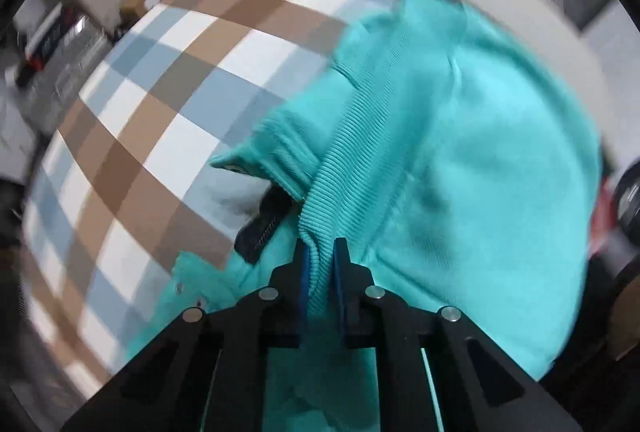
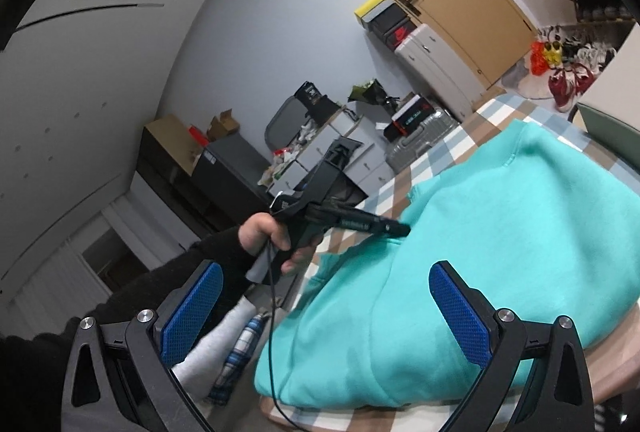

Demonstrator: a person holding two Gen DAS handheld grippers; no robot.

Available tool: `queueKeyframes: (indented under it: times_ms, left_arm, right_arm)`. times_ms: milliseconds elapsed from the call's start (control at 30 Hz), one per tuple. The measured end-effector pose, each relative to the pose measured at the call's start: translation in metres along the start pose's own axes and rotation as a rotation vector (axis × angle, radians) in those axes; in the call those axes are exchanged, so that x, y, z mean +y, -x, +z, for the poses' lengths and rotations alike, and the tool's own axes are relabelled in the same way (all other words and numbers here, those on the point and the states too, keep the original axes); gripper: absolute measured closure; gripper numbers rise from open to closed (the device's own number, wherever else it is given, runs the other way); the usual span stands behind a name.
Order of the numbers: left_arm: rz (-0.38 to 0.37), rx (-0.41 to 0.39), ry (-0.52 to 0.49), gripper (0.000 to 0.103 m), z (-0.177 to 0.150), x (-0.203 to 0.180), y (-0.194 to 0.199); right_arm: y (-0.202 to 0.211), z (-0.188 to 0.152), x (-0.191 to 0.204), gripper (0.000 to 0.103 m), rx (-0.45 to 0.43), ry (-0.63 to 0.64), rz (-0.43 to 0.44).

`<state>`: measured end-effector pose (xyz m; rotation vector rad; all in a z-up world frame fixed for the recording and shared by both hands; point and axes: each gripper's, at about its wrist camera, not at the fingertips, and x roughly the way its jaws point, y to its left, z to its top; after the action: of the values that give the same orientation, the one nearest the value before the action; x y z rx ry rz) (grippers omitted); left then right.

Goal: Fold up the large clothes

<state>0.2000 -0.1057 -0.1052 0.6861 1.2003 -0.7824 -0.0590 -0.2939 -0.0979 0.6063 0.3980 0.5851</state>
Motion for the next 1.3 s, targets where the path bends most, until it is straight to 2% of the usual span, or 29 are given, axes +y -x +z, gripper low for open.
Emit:
queueKeyframes:
  times_ms: [67, 133, 233, 300, 367, 433, 533, 600, 633, 700, 800, 933, 1000, 1067, 1200, 1300]
  left_arm:
    - [0.100, -0.033, -0.008, 0.098, 0.000, -0.008, 0.007]
    - [0.140, -0.060, 0.049, 0.099, 0.006, -0.006, 0.017]
    - [0.166, -0.086, 0.141, 0.099, 0.014, 0.007, 0.032]
    - [0.200, -0.074, 0.155, 0.099, 0.018, 0.012, 0.033]
    - [0.216, -0.096, 0.174, 0.099, 0.022, 0.018, 0.031]
    - [0.199, -0.106, 0.226, 0.099, 0.023, 0.027, 0.022]
    - [0.149, -0.079, 0.292, 0.089, 0.020, 0.036, 0.002]
    - [0.149, -0.042, 0.310, 0.065, 0.014, 0.040, -0.006]
    - [0.154, -0.049, 0.304, 0.061, 0.010, 0.041, -0.003]
    - [0.159, -0.078, 0.307, 0.041, 0.000, 0.047, 0.013]
    - [0.157, -0.103, 0.297, 0.029, -0.022, 0.059, 0.037]
    - [0.197, -0.056, 0.278, 0.028, -0.058, 0.077, 0.038]
    - [0.182, -0.044, 0.287, 0.028, -0.072, 0.085, 0.030]
    - [0.143, -0.047, 0.302, 0.028, -0.084, 0.091, 0.020]
    - [0.064, -0.137, 0.302, 0.028, -0.088, 0.095, 0.020]
    - [-0.044, -0.173, 0.267, 0.028, -0.082, 0.091, 0.019]
  right_arm:
    - [-0.001, -0.001, 0.003, 0.000, 0.001, 0.017, 0.002]
    - [-0.002, -0.002, 0.007, 0.000, 0.002, 0.032, -0.004]
    - [-0.001, -0.004, 0.011, 0.000, 0.003, 0.048, -0.012]
    - [-0.001, -0.005, 0.011, 0.000, 0.000, 0.056, -0.022]
    - [0.000, -0.005, 0.010, 0.000, -0.004, 0.056, -0.031]
    - [0.000, -0.005, 0.009, 0.000, -0.005, 0.051, -0.042]
    - [0.001, -0.005, 0.006, 0.000, -0.004, 0.034, -0.051]
    - [0.001, -0.006, 0.005, 0.000, 0.002, 0.033, -0.066]
    - [0.001, -0.006, 0.005, 0.000, 0.005, 0.033, -0.070]
    - [0.001, -0.007, 0.005, 0.000, 0.011, 0.029, -0.074]
    - [0.000, -0.008, 0.006, 0.000, 0.019, 0.022, -0.070]
    - [-0.003, -0.010, 0.011, 0.000, 0.029, 0.036, -0.064]
    - [-0.003, -0.011, 0.014, 0.000, 0.030, 0.048, -0.062]
    - [-0.004, -0.011, 0.015, 0.000, 0.028, 0.057, -0.064]
    - [-0.007, -0.012, 0.015, 0.000, 0.040, 0.054, -0.068]
    - [-0.010, -0.011, 0.013, 0.000, 0.053, 0.049, -0.070]
